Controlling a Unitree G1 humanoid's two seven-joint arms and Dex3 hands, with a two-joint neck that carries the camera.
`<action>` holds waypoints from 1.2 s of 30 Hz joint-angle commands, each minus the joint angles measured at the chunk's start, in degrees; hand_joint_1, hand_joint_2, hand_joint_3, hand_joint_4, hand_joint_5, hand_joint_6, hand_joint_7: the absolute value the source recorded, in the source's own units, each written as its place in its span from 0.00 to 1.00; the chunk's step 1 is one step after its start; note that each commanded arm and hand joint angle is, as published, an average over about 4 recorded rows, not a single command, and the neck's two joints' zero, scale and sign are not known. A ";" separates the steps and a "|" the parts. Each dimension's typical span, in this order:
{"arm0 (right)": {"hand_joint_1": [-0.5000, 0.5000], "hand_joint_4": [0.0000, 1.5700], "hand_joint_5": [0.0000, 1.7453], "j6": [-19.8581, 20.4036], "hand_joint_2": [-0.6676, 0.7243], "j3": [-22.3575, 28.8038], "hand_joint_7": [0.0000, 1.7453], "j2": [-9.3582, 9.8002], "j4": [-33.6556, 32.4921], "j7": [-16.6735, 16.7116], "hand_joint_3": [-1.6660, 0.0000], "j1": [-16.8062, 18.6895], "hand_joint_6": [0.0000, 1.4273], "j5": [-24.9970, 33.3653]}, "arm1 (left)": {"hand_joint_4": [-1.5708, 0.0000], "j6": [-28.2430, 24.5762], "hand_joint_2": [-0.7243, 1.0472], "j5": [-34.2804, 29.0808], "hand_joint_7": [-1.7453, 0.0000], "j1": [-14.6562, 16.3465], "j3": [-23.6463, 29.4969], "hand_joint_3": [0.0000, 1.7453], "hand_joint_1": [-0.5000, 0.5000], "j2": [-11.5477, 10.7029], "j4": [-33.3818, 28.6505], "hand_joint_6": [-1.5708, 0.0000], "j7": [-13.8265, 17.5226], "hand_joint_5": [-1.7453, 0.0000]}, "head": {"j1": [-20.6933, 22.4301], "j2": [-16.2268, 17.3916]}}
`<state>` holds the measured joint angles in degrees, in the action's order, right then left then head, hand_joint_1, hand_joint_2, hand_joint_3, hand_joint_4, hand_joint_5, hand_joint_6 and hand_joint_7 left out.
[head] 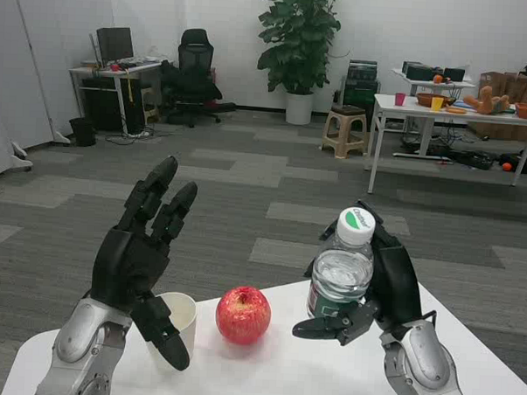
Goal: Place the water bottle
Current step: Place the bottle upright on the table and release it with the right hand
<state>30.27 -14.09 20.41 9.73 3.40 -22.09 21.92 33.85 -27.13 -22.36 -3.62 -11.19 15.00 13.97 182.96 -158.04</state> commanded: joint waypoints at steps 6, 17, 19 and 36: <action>0.92 0.95 0.82 -0.13 0.59 2.66 0.96 -1.60 -2.15 0.47 0.67 0.65 0.54 -0.78 | 1.00 2.97 0.00 -1.00 0.92 -1.26 -2.11 0.05 0.00 2.12 0.03 1.00 -0.46 0.88 | 0.01 -4.98; 0.92 0.95 0.83 -0.43 0.58 2.71 0.96 -1.98 -2.17 0.47 0.67 1.00 0.54 -1.24 | 1.00 3.02 0.00 -1.08 0.92 -1.28 -2.18 0.05 0.00 2.10 0.05 1.00 -0.35 0.88 | -0.07 -4.92; 0.92 0.95 0.83 -0.48 0.57 2.77 0.96 -2.04 -2.17 0.47 0.67 1.28 0.54 -1.44 | 1.00 3.08 0.00 -1.08 0.92 -1.28 -2.18 0.05 0.00 2.05 0.03 1.00 -0.35 0.88 | -0.44 -2.54; 0.92 0.96 0.83 2.20 0.59 3.67 0.96 -1.69 -1.51 1.35 0.69 7.85 0.56 -4.73 | 1.00 3.24 0.00 -1.44 0.92 1.27 -2.31 0.05 0.00 1.30 0.07 1.00 -0.44 0.88 | -5.16 17.39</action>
<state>30.52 -11.64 18.47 8.76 4.22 -14.35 16.59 36.80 -28.24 -22.37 -5.96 -9.39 15.06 13.70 178.26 -141.39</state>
